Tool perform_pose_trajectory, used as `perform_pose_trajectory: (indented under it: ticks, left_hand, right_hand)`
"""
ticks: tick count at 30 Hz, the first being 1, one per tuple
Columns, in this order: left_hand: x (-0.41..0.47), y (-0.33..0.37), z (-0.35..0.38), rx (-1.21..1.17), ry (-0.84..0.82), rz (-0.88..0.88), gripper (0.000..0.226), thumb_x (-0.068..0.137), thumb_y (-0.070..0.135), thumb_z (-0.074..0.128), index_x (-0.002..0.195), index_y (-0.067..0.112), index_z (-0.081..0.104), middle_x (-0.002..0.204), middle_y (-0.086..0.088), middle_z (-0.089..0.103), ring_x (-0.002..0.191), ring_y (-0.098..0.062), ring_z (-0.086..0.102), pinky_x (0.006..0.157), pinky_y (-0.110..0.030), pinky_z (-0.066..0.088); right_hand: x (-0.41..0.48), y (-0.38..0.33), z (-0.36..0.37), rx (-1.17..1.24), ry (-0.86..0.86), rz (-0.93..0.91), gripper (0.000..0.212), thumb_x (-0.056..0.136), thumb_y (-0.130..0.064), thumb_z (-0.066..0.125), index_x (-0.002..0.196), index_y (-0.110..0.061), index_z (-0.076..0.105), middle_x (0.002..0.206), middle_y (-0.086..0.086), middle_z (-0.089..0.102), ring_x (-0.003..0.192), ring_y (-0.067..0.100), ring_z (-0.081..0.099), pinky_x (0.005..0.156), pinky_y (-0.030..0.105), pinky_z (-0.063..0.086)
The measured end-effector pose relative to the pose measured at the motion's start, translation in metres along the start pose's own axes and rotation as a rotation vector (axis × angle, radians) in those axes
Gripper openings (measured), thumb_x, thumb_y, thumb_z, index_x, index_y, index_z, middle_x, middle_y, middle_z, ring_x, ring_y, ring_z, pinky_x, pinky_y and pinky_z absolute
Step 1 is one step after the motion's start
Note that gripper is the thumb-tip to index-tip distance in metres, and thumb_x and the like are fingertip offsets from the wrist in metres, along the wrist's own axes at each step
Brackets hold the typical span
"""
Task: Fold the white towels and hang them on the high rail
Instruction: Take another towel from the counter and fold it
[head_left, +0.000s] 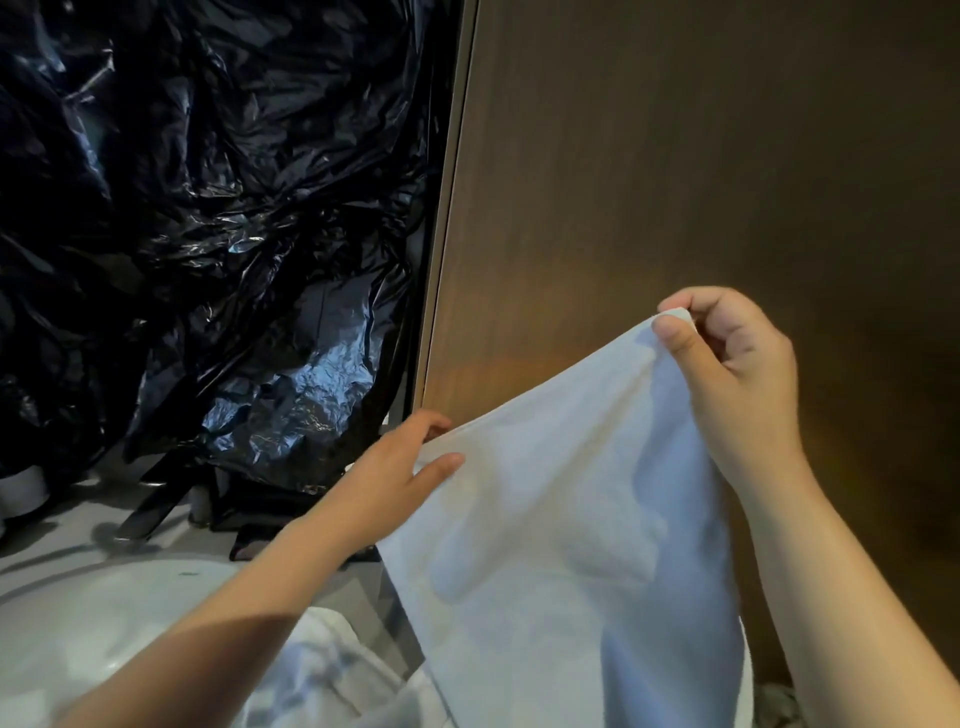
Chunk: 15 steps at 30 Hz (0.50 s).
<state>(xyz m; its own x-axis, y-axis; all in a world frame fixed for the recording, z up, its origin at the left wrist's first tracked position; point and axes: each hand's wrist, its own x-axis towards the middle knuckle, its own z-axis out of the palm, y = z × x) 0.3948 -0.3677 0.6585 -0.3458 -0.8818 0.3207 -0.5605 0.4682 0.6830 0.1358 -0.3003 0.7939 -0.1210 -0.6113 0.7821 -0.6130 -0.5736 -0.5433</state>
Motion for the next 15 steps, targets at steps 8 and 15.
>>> perform_pose_trajectory:
  ticks: [8, 15]
  left_hand:
    - [0.003, -0.007, -0.003, 0.137, 0.018, 0.021, 0.04, 0.098, 0.044, 0.041, 0.083, 0.012, 0.058, 0.079, -0.002, 0.061, 0.076, -0.017, 0.06, 0.069, -0.031, 0.047]
    - [0.025, 0.005, -0.056, -0.01, 0.252, -0.053, 0.056, 0.076, 0.068, 0.053, 0.063, 0.013, 0.058, 0.058, -0.004, 0.059, 0.046, -0.005, 0.052, 0.045, -0.016, 0.037]
  right_hand:
    - [0.018, -0.001, -0.023, -0.078, 0.045, -0.033, 0.003, 0.096, -0.031, 0.06, 0.096, -0.028, 0.062, 0.085, -0.027, 0.061, 0.087, -0.004, 0.06, 0.066, 0.003, 0.045]
    - [0.022, 0.02, -0.039, -0.116, 0.139, 0.033, 0.002, 0.095, -0.031, 0.061, 0.095, -0.031, 0.062, 0.086, -0.024, 0.062, 0.088, -0.004, 0.061, 0.067, 0.003, 0.046]
